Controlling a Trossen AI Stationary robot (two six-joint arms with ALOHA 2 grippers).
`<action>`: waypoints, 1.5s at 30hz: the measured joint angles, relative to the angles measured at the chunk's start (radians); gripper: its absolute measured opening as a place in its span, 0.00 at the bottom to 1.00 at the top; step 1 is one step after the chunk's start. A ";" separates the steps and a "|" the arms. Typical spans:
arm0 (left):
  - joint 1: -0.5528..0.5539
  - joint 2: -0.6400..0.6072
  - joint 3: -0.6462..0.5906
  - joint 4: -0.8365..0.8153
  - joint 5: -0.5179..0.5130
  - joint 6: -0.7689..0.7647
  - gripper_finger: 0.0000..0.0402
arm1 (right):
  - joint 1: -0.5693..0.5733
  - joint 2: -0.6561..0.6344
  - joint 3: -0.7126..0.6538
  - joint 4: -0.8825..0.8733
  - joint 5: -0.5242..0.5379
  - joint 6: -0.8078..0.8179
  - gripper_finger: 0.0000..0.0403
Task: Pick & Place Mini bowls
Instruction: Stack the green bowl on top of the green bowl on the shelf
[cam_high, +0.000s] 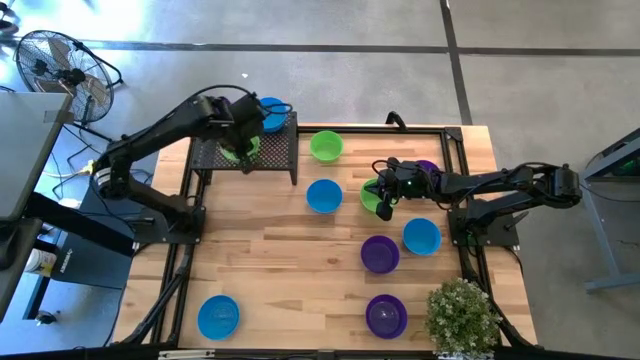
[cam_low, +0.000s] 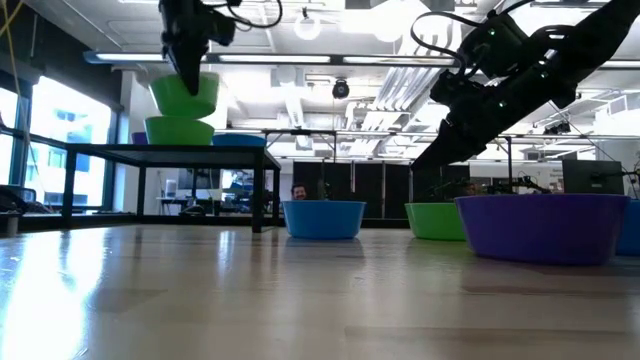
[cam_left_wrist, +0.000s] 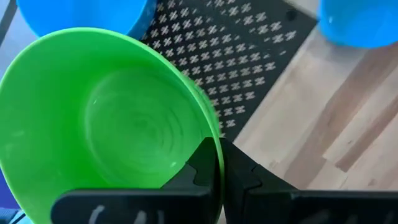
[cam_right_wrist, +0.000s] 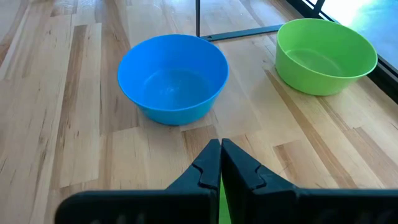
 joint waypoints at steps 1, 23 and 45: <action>0.004 0.007 0.000 0.000 0.000 0.007 0.00 | 0.000 0.000 0.000 0.000 0.000 0.000 0.00; 0.003 0.039 -0.130 0.077 -0.027 0.039 0.01 | 0.000 0.000 0.000 -0.016 -0.003 0.000 0.00; 0.002 0.039 -0.130 0.056 -0.031 0.045 0.26 | 0.000 0.000 0.000 -0.016 -0.003 -0.002 0.00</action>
